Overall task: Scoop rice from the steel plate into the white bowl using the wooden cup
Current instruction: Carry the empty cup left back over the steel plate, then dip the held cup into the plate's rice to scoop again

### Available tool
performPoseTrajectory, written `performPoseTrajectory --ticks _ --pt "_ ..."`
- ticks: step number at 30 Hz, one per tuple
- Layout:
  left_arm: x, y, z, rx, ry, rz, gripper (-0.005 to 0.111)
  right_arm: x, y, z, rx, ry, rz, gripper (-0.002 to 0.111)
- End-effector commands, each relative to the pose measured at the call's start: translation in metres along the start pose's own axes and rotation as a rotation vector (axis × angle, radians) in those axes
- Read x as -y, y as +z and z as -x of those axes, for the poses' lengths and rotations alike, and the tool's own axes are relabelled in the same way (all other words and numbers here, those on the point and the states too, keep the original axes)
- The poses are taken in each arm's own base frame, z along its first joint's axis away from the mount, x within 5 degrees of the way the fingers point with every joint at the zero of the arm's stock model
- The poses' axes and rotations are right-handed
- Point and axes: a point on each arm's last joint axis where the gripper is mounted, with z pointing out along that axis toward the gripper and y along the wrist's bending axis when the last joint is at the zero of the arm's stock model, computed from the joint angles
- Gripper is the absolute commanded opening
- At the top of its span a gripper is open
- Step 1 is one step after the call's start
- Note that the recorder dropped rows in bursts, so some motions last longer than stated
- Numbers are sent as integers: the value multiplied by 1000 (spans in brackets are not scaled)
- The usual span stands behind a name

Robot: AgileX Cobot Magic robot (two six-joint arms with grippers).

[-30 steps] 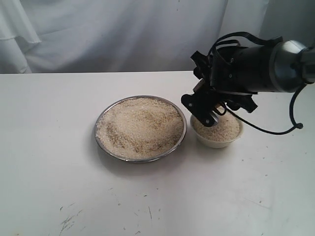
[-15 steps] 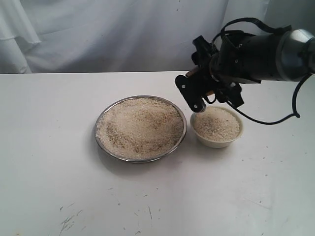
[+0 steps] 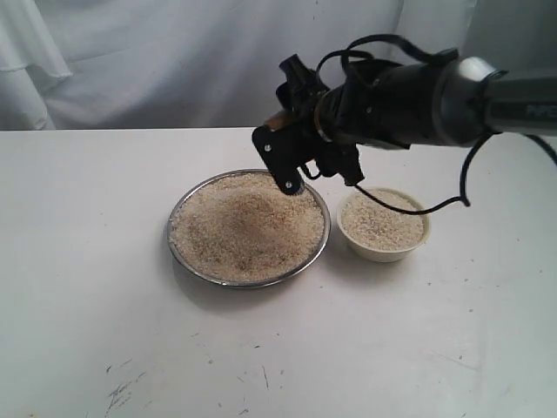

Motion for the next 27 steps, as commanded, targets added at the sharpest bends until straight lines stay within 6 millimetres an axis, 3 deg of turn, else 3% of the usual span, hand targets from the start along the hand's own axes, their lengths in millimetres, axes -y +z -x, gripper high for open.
performPoseTrajectory --ticks 1,10,18,27 --pt "0 0 -1 7 -4 -2 0 -5 15 20 -4 -96 17 0" --pt "0 0 -1 7 -4 -2 0 -5 39 49 -90 -189 72 0" --pt "0 0 -1 7 -4 -2 0 -2 53 57 -162 -212 78 0" --pt "0 0 -1 7 -4 -2 0 -18 70 59 -240 -295 114 0"
